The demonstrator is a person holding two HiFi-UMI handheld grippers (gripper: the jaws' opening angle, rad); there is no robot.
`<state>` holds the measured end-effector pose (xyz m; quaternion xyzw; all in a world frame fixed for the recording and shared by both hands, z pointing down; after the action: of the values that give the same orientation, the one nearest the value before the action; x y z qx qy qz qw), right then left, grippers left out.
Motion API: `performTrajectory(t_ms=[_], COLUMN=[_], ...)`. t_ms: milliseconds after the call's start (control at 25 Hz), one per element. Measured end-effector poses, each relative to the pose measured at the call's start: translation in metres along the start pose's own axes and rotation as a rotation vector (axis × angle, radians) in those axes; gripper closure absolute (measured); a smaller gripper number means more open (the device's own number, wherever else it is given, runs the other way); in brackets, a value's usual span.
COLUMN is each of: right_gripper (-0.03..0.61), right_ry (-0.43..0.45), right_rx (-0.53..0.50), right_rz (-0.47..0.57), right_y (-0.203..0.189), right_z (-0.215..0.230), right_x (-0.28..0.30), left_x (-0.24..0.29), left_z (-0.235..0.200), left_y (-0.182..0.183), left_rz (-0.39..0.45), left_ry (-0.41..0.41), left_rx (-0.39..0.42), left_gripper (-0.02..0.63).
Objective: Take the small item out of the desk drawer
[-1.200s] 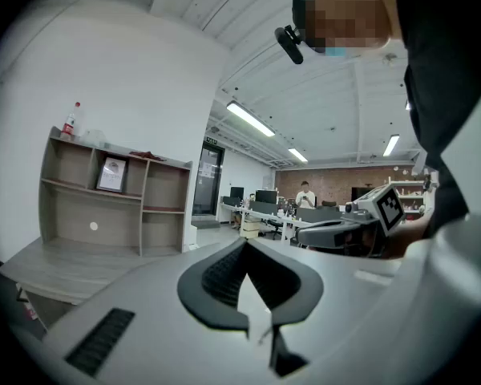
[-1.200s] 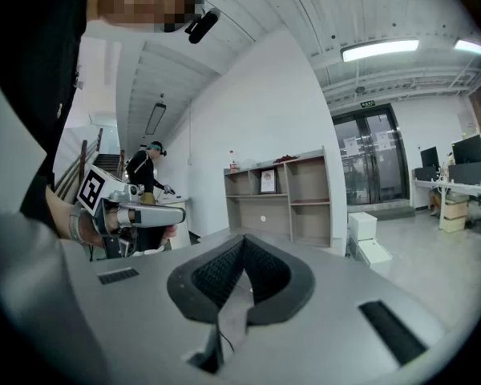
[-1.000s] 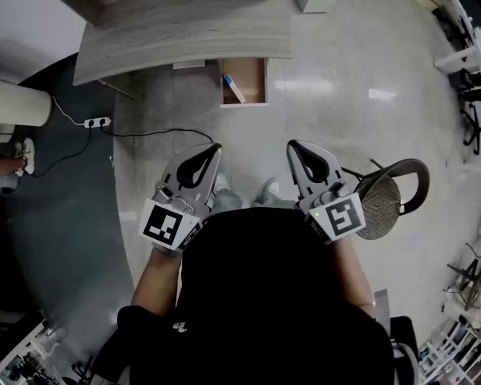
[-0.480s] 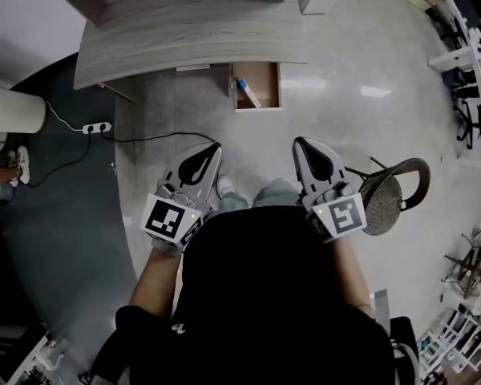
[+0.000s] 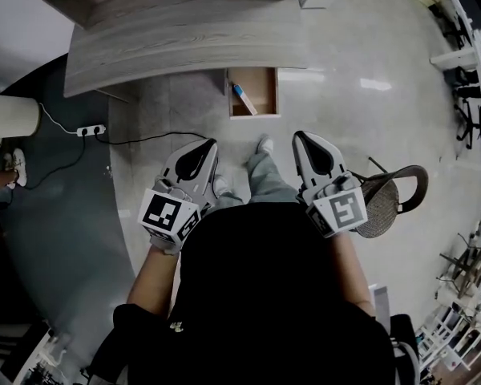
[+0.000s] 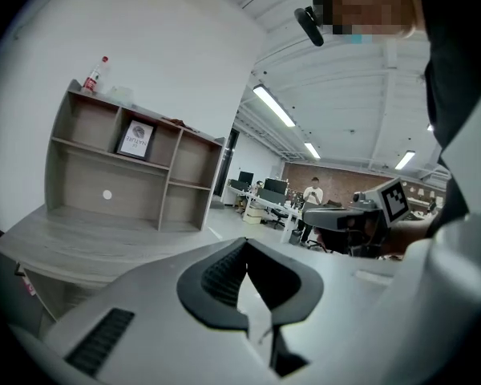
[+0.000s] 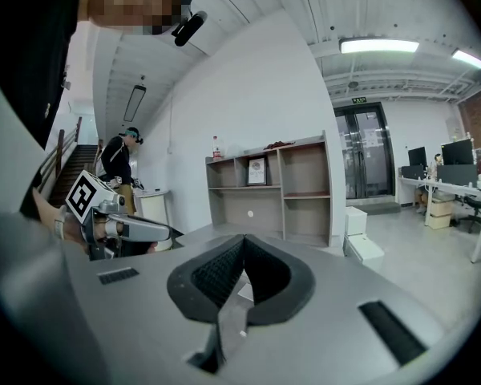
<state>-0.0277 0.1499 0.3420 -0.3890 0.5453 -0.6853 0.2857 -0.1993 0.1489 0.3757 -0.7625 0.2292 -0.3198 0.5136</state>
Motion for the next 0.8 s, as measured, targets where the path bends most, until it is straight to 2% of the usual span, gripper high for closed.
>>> performTrajectory(t_ms=[200,440,640,800], right_gripper=[0.581,0.582,0.581,0.581], right_ry=[0.047,0.117,0.154,0.198], right_rx=[0.016,0.009,0.014,0.011], right_rz=[-0.003,-0.019,-0.091,-0.152], right_y=[0.009,0.017,0.004,-0.009], right_z=[0.056,0.122,0.164,0.180], right_x=[0.028,0.065,0.089,0.097], left_x=[0.058,0.128,0.179,0.203], left_z=[-0.006,-0.023,-0.045,-0.062], left_y=[0.005,-0.001,-0.041,-0.078], left_rz=[-0.045,-0.131,-0.259,-0.359], left_ry=[0.052,0.147,0.223,0.294], left_rx=[-0.018,-0.099,-0.205,-0.319], left_gripper=[0.606,0.606,0.604,0.604])
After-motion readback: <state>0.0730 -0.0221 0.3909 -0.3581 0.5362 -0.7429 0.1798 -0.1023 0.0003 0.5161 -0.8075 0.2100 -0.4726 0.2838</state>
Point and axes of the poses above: the fingertips, and each gripper's own axes: x forward along the fingers, z to its right, y out of its top, the point moved 2 cm from there along -x, backward along the fingers, and after that the axes turned 4 degrees about y, right-handed, at the moved point
